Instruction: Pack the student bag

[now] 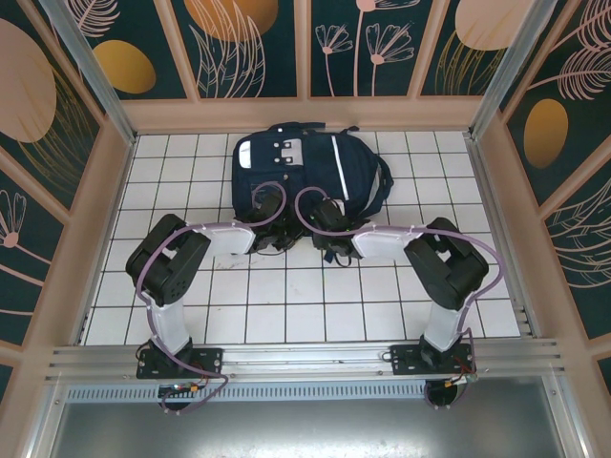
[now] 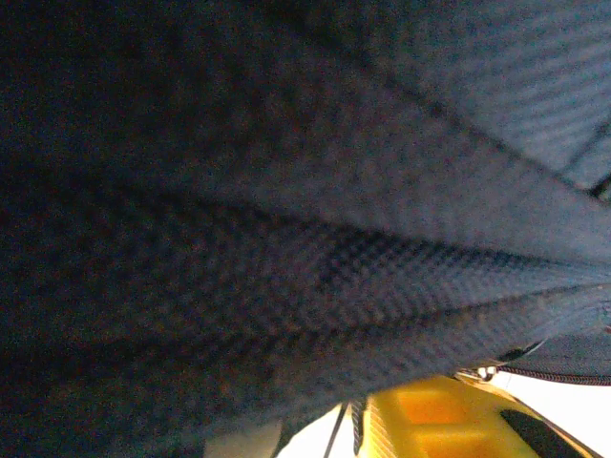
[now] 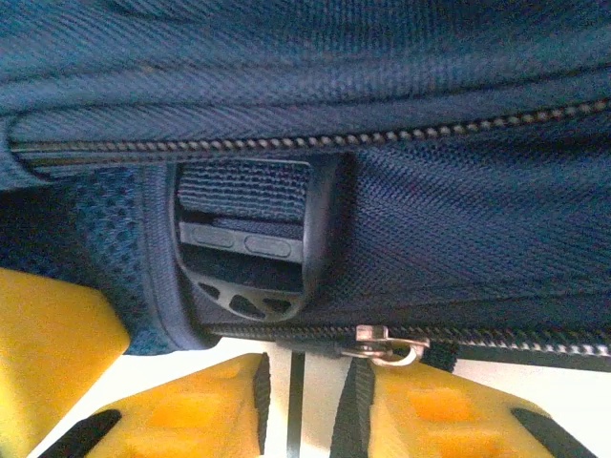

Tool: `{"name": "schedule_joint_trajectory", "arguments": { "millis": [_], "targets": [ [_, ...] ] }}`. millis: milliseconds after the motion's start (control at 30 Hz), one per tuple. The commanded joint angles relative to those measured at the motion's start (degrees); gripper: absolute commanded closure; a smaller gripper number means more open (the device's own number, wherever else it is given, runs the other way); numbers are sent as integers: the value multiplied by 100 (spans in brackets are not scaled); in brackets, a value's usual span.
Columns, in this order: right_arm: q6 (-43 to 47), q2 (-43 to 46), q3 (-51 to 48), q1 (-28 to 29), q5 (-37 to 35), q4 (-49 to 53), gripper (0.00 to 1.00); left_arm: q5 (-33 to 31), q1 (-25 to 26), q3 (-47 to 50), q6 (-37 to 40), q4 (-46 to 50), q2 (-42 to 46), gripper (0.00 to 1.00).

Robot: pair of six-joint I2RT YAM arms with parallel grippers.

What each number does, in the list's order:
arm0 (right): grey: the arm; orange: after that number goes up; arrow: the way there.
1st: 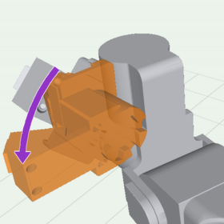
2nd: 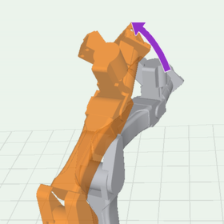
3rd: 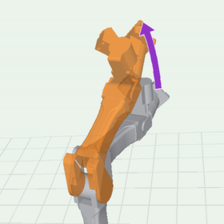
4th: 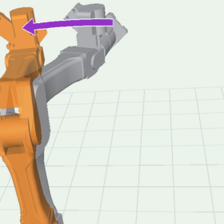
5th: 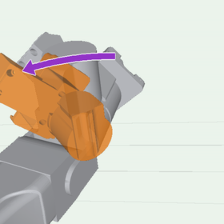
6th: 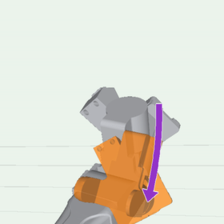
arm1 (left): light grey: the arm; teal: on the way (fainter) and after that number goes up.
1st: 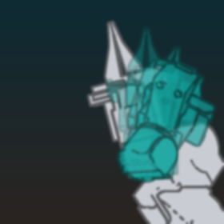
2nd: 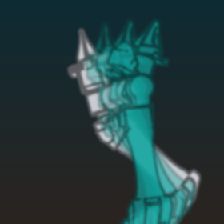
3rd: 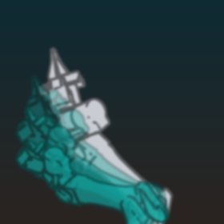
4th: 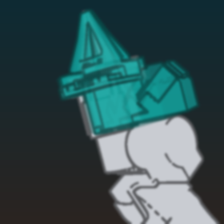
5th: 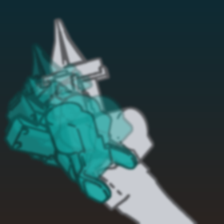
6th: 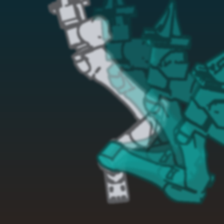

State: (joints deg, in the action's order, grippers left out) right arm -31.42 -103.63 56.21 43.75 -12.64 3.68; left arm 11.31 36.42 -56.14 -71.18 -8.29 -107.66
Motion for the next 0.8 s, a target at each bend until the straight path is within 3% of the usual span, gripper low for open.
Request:
{"name": "schedule_joint_trajectory", "arguments": {
  "millis": [0, 167, 300, 400, 633, 767],
  "targets": [
    [-266, -210, 229, -81, -224, 200, 66, -67, -17, -115, 120, -3, -175, 68],
    [-459, -381, 331, -121, -399, 331, 62, -76, -18, -95, 136, 16, -151, 68],
    [-419, -162, 115, -121, -113, -108, 54, -42, -15, -115, 148, 8, -190, 68],
    [-519, -89, 22, -188, -84, -225, 53, -15, -21, -130, 135, -1, -213, 68],
    [-682, -198, 101, -407, -270, -57, 76, -36, -21, -118, 138, 15, -220, 68],
    [-647, -34, 47, -421, -461, 164, 83, -100, -53, -101, 174, 77, -190, 69]
  ]
}}
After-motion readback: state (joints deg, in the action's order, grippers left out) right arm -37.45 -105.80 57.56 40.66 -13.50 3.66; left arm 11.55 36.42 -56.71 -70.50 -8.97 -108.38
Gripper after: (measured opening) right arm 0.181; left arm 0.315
